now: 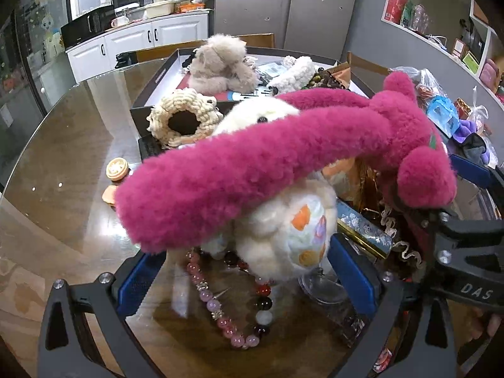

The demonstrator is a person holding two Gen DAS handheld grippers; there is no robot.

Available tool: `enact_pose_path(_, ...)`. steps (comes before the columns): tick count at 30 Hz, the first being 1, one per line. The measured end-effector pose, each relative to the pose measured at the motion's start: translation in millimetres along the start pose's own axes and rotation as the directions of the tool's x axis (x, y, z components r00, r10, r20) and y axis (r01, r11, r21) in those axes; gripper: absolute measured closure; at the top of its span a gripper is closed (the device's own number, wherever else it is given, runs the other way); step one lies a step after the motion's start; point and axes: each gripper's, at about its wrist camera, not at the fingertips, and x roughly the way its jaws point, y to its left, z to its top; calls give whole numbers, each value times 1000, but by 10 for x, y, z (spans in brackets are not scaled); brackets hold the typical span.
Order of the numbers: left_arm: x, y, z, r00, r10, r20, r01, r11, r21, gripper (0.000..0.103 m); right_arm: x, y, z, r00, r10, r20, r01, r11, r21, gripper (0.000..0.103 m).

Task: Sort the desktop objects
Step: 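Close the right tool on the pink bunny while the left tool grasps the cream plush, then lift the pink bunny with the right tool while the left tool lifts the cream plush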

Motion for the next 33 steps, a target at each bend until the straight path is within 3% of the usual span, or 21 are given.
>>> enact_pose_path(2,7,-2,0,1000,-22,-3,22,1000,-1,10,35,15,-4,1000,0,-3,0,1000,3,2)
enact_pose_path(6,-47,-31,-18,998,-57,8,57,998,-1,30,117,0,-28,998,61,-31,-60,997,41,39)
enact_pose_path(7,-68,-36,-20,998,-65,14,65,998,-1,42,120,-1,-36,996,77,-32,-76,996,51,50)
enact_pose_path(10,-106,-57,-26,996,-82,22,82,997,2,55,108,-11,-43,995,99,-26,-97,993,70,56)
enact_pose_path(20,-338,-6,-87,992,-89,86,90,996,-7,71,-106,-46,-30,992,123,24,-125,987,102,66)
enact_pose_path(33,-699,41,-119,984,-84,155,87,996,-18,73,-485,-81,77,987,129,101,-138,986,90,67)
